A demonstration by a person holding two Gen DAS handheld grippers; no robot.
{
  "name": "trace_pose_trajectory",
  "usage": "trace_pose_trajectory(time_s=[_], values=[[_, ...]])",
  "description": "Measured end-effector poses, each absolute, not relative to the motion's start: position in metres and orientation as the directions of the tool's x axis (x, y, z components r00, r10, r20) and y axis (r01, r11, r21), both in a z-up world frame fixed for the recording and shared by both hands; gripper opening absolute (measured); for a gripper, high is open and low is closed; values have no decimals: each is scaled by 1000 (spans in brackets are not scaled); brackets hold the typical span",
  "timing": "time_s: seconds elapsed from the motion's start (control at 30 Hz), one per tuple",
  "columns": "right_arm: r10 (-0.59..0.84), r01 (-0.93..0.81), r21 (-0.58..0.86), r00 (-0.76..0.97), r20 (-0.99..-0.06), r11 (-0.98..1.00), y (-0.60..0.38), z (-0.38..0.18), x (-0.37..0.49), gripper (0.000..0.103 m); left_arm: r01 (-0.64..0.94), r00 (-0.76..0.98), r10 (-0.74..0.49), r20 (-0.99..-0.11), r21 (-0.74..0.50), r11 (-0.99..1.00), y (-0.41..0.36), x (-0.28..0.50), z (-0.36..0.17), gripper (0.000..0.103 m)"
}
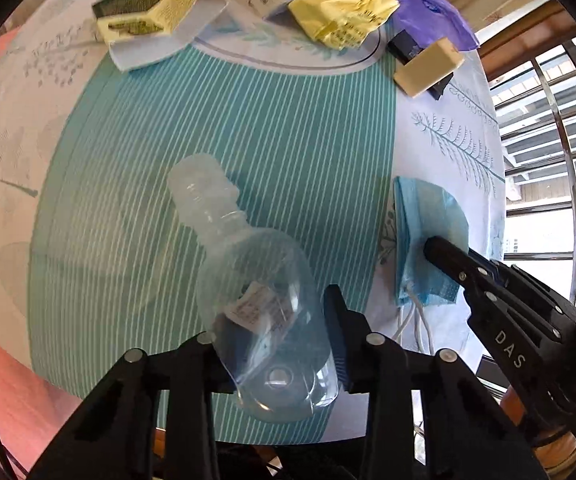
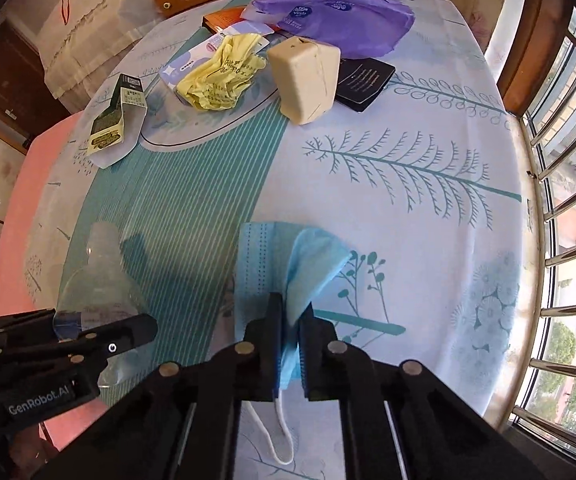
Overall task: Collect trash
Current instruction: 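Grasp the clear plastic bottle with the left gripper while the right grasps the blue mask, then carry the bottle and mask over the trash bin with both grippers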
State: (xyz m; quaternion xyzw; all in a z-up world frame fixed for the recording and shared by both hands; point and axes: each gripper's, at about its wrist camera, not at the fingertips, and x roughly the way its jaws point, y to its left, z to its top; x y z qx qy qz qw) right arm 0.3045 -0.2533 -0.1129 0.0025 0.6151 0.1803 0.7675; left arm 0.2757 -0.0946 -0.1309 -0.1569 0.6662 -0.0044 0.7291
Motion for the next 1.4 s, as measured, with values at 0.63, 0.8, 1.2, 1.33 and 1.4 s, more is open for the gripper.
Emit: trace_pose_trajectory(time_s=[0.63, 0.8, 1.2, 1.33, 1.4], values=[[319, -146, 283, 382, -867, 948, -252, -21, 243, 6, 109, 390, -135, -911, -100, 989, -86, 236, 0, 25], [278, -85, 272, 487, -828, 958, -236, 12, 195, 6, 243, 455, -171, -874, -62, 968, -72, 198, 31, 25], [178, 65, 262, 577, -797, 963, -187, 27, 65, 6, 404, 482, -265, -835, -56, 913, -5, 88, 49, 25], [162, 101, 257, 547, -821, 961, -179, 18, 30, 6, 425, 448, -281, -848, -74, 902, 7, 57, 41, 25], [152, 125, 258, 538, -829, 958, -181, 15, 14, 6, 431, 427, -287, -857, -86, 898, 6, 46, 36, 25]])
